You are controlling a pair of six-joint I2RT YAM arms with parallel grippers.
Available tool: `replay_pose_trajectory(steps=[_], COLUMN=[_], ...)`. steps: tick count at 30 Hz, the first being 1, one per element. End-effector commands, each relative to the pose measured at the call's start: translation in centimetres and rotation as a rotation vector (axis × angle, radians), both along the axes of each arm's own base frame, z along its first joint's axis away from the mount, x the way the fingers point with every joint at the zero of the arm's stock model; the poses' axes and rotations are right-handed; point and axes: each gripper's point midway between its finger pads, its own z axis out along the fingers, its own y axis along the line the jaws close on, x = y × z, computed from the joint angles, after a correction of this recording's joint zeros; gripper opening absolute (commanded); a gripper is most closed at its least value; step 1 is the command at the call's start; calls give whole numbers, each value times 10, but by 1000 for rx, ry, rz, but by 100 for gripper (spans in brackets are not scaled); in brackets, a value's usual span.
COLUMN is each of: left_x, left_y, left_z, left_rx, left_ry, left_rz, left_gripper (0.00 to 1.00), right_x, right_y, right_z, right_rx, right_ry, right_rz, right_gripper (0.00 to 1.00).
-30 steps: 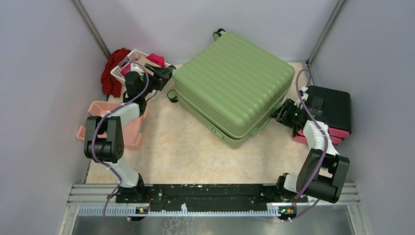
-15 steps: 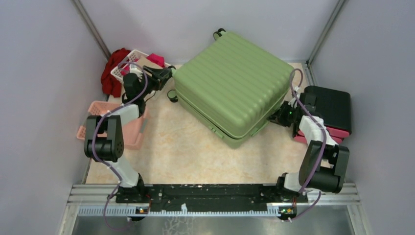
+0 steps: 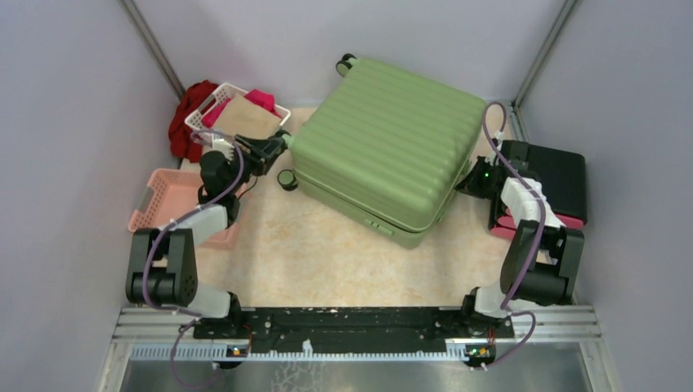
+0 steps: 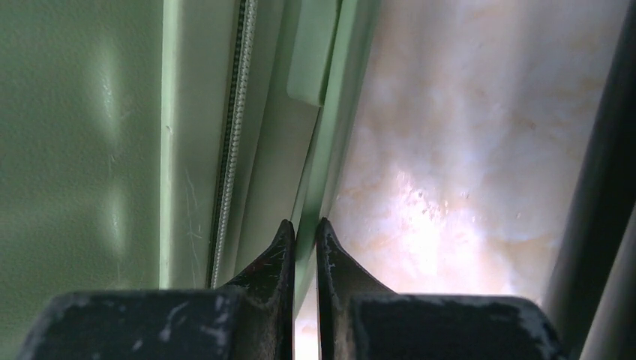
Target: Open, take out, and arrange the luggage
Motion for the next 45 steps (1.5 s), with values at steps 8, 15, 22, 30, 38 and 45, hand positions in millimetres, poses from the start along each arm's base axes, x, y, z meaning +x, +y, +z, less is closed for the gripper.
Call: replay_pose_trajectory(steps=[8, 15, 22, 30, 38, 45], left_x=[-84, -127, -155, -171, -181, -196], left_y=[-11, -40, -47, -50, -36, -15], left_z=[-8, -18, -18, -27, -22, -8], left_rx=[15, 60, 133, 172, 375, 585], left_ry=[-15, 3, 5, 23, -37, -114], left_rz=[-37, -102, -113, -162, -164, -146], left_gripper=[1, 3, 4, 15, 56, 82], right_x=[102, 141, 160, 140, 87, 29], right_y=[-47, -59, -64, -58, -17, 57], right_z=[46, 63, 107, 167, 253, 316], right_rx=[-241, -288, -356, -437, -522, -371], right_ry=[-255, -314, -408, -471, -700, -996], right_rz=[4, 11, 68, 164, 455, 796], right_gripper=[0, 0, 12, 43, 76, 83])
